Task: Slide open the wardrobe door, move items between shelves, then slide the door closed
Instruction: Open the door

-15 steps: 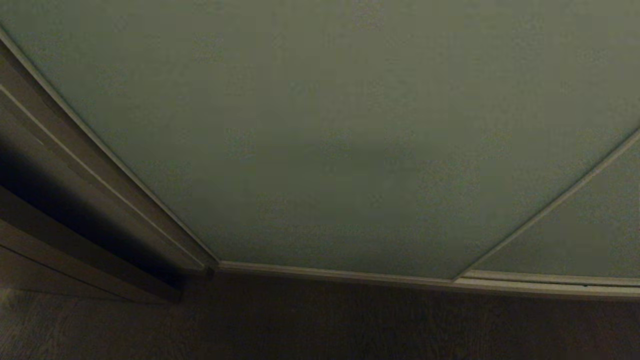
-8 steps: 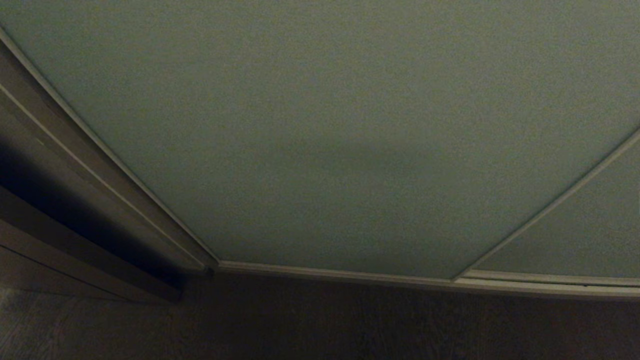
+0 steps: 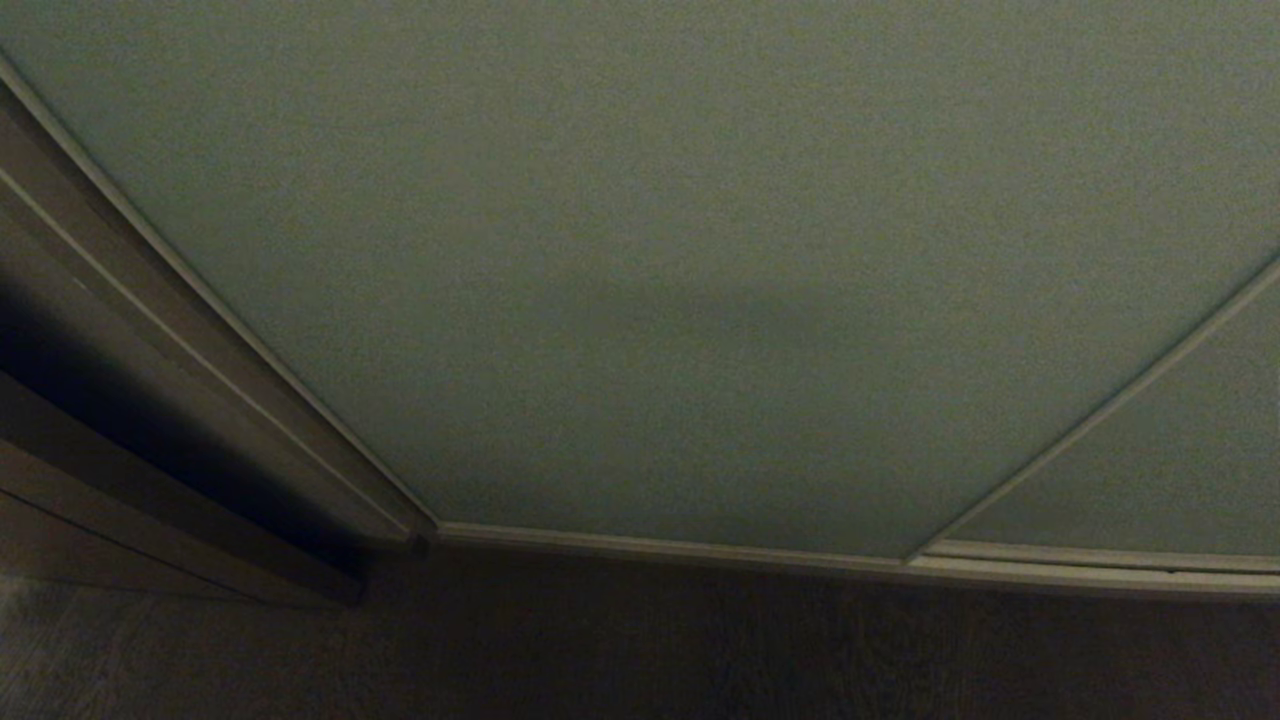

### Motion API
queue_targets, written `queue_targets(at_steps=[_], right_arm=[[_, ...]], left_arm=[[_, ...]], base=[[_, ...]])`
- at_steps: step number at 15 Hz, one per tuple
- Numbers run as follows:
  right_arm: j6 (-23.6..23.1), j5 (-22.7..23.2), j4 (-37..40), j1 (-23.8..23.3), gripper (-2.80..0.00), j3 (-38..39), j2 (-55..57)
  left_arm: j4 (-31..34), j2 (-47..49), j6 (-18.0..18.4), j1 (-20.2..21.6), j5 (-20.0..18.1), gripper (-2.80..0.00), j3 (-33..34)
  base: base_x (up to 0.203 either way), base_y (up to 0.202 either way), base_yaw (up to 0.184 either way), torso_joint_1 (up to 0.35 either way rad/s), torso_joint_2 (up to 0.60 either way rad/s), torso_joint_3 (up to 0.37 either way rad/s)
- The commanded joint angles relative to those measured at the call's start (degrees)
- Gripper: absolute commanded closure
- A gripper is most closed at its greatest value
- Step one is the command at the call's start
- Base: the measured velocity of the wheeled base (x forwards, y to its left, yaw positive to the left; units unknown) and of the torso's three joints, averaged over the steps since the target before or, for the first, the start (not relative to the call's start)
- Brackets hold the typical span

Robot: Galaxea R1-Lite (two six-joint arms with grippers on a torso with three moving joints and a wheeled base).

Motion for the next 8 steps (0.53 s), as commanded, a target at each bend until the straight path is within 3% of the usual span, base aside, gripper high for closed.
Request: queue_targets(at_steps=[1,4,8], right_arm=[[0.0,0.0,0.0,0.0,0.00,0.1,-0.2],[0.0,0.0,0.0,0.0,0.00,0.1,-0.2],[0.0,0.0,0.0,0.0,0.00,0.1,-0.1]], left_arm=[[0.3,4.0,0.1,0.0,0.0,0.00,-7.9],[-2.9,17.2,-1.3,2.2,0.3,0.00,-19.7],[-25.7,36.5,-5.3,8.7,2.2,0.00,-29.8]], base=[[0.000,0.000,0.000,0.000,0.00,0.000],[0.000,0.000,0.000,0.000,0.00,0.000],[0.000,0.000,0.000,0.000,0.00,0.000]])
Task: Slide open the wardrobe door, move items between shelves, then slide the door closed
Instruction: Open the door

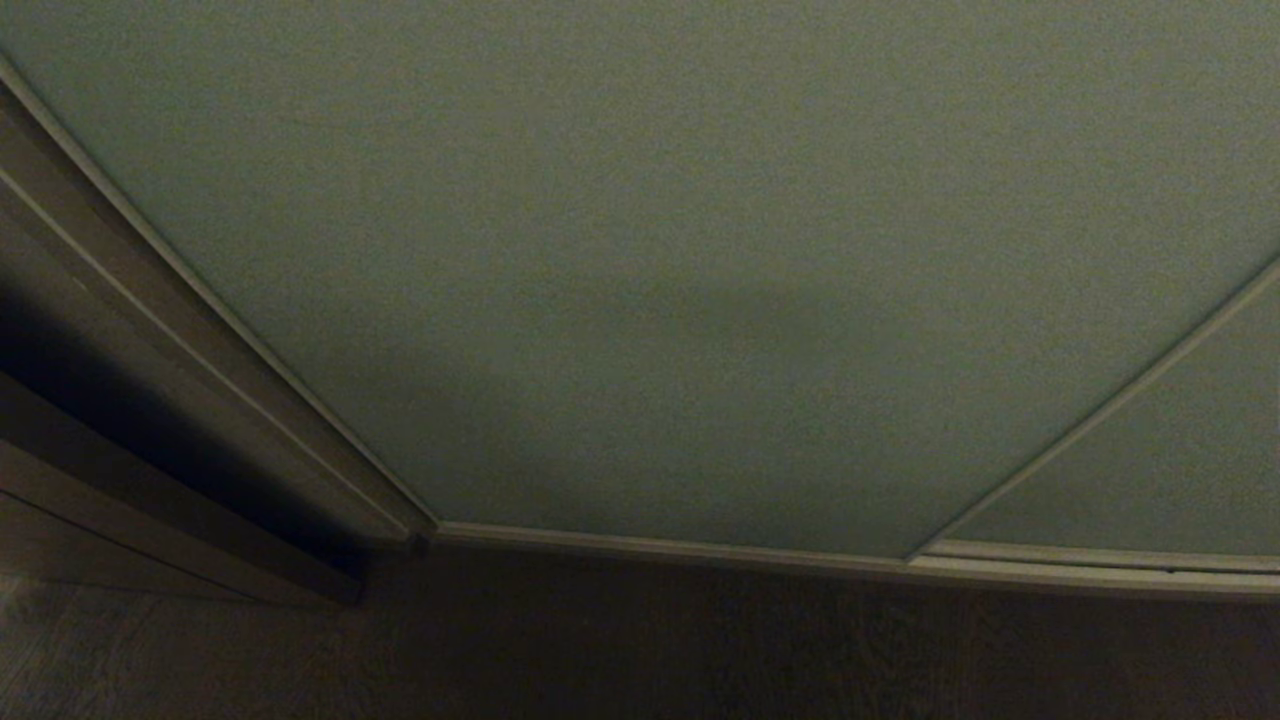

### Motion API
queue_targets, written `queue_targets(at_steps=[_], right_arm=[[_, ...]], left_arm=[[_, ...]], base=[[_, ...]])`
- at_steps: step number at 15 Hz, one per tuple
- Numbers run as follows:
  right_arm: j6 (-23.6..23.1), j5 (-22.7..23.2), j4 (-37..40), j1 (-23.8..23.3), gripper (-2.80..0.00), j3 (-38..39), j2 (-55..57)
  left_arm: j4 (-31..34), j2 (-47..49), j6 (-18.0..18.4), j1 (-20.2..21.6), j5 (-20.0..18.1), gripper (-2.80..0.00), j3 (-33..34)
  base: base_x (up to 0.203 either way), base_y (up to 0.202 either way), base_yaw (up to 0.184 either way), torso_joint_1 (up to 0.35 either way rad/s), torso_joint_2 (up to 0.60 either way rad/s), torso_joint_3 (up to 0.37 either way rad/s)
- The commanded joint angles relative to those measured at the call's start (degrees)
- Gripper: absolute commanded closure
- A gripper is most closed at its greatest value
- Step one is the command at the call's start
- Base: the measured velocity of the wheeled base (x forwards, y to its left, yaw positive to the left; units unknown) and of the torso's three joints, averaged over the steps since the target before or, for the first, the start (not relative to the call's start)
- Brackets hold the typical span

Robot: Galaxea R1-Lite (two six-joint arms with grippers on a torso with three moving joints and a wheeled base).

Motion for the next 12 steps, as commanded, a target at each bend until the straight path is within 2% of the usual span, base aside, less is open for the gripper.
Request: queue_targets(at_steps=[1,3,6,9,12], right_arm=[[0.0,0.0,0.0,0.0,0.00,0.1,-0.2],[0.0,0.0,0.0,0.1,0.00,0.1,-0.2],[0.0,0.1,0.0,0.0,0.00,0.1,-0.2],[0.0,0.0,0.0,0.1,0.00,0.1,-0.2],[0.0,0.1,0.0,0.1,0.00,0.1,-0.2]], left_arm=[[-12.1,13.6,-0.6,4.2,0.7,0.00,-4.2],[-19.0,21.4,-1.0,7.5,2.7,0.00,-8.3],[-22.7,30.2,-1.4,9.2,5.3,0.00,-15.2],[-22.1,35.8,-3.2,9.4,5.0,0.00,-20.6],[-16.9,40.0,-4.4,9.2,3.8,0.00,-27.0]], base=[[0.000,0.000,0.000,0.000,0.00,0.000],[0.000,0.000,0.000,0.000,0.00,0.000],[0.000,0.000,0.000,0.000,0.00,0.000],[0.000,0.000,0.000,0.000,0.00,0.000],[0.000,0.000,0.000,0.000,0.00,0.000]])
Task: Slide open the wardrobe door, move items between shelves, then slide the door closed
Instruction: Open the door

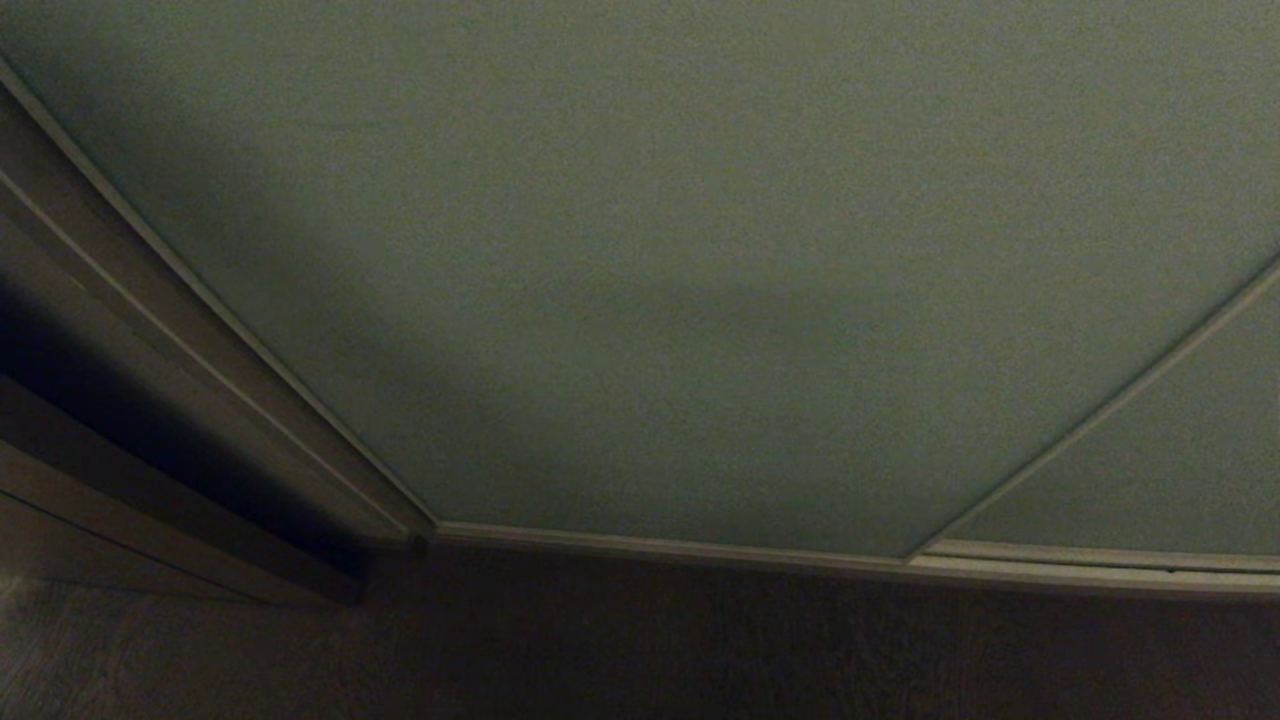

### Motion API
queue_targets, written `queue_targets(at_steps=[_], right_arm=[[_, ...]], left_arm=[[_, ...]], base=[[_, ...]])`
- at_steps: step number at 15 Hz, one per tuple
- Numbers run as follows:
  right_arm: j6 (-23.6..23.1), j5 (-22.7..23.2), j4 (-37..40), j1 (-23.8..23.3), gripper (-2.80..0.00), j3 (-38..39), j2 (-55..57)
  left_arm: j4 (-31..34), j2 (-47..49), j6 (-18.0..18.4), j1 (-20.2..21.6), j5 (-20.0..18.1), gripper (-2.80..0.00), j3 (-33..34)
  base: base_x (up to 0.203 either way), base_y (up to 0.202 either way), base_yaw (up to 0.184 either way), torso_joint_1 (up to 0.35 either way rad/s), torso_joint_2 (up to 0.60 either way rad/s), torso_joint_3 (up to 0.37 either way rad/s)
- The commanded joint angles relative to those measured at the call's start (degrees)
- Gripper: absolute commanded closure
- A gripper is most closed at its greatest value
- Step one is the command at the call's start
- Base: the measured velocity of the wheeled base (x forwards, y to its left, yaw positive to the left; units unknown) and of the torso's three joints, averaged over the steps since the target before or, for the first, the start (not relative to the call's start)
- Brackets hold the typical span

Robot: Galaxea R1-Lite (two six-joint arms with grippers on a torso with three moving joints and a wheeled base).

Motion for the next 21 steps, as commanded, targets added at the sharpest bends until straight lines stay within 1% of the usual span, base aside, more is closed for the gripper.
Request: queue_targets(at_steps=[1,3,6,8,12,17,21], right_arm=[[0.0,0.0,0.0,0.0,0.00,0.1,-0.2],[0.0,0.0,0.0,0.0,0.00,0.1,-0.1],[0.0,0.0,0.0,0.0,0.00,0.1,-0.2],[0.0,0.0,0.0,0.0,0.00,0.1,-0.2],[0.0,0.0,0.0,0.0,0.00,0.1,-0.1],[0.0,0.0,0.0,0.0,0.00,0.1,-0.1],[0.0,0.0,0.0,0.0,0.00,0.1,-0.2]], left_arm=[[1.5,4.6,-0.4,-0.1,-0.2,0.00,-4.0],[1.8,6.8,-0.5,-0.2,-0.2,0.00,-6.2],[1.6,9.5,-0.8,-1.4,-0.2,0.00,-10.2],[1.4,11.0,-0.7,-2.1,-0.7,0.00,-12.0],[1.0,13.5,-0.7,-2.2,-0.8,0.00,-14.5],[-0.6,12.7,-0.6,-2.2,-0.9,0.00,-13.8],[-0.8,10.8,0.1,-2.1,-0.2,0.00,-12.5]], base=[[0.000,0.000,0.000,0.000,0.00,0.000],[0.000,0.000,0.000,0.000,0.00,0.000],[0.000,0.000,0.000,0.000,0.00,0.000],[0.000,0.000,0.000,0.000,0.00,0.000],[0.000,0.000,0.000,0.000,0.00,0.000],[0.000,0.000,0.000,0.000,0.00,0.000],[0.000,0.000,0.000,0.000,0.00,0.000]])
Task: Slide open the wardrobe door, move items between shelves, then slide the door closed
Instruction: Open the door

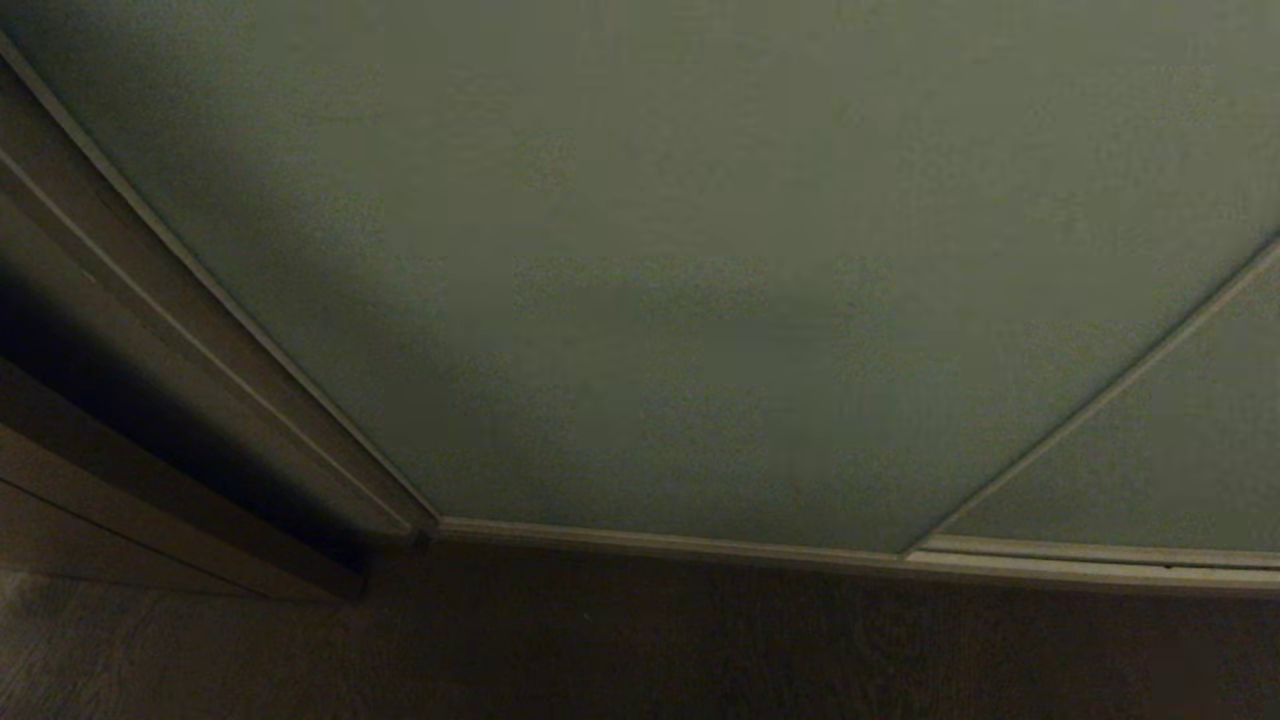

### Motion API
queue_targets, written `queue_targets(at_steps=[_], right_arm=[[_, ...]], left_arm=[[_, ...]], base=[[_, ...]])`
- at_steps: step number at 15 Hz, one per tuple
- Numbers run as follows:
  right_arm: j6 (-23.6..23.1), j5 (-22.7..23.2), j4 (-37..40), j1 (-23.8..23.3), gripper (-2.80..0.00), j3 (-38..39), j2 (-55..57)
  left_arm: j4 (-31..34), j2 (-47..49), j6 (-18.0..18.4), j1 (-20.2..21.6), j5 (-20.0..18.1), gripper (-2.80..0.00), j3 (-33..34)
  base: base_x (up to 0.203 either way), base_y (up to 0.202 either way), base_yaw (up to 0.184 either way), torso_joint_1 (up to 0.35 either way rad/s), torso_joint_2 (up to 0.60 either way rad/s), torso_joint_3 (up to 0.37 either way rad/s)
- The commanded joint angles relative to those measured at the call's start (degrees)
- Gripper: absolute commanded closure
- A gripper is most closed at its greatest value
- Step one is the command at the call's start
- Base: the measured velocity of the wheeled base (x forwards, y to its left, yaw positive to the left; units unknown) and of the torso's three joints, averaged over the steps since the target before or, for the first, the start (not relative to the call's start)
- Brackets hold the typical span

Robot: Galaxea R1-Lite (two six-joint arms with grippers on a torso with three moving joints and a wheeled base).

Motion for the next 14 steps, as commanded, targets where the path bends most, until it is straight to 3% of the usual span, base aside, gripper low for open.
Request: queue_targets(at_steps=[1,6,14], right_arm=[[0.0,0.1,0.0,0.0,0.00,0.1,-0.1],[0.0,0.0,0.0,0.0,0.00,0.1,-0.1],[0.0,0.0,0.0,0.0,0.00,0.1,-0.2]], left_arm=[[-0.1,-2.7,0.0,0.1,0.2,0.00,2.2],[-0.1,-7.4,-0.6,0.1,0.1,0.00,7.8],[-1.6,-4.0,-0.4,1.6,1.3,0.00,6.0]], base=[[0.000,0.000,0.000,0.000,0.00,0.000],[0.000,0.000,0.000,0.000,0.00,0.000],[0.000,0.000,0.000,0.000,0.00,0.000]])
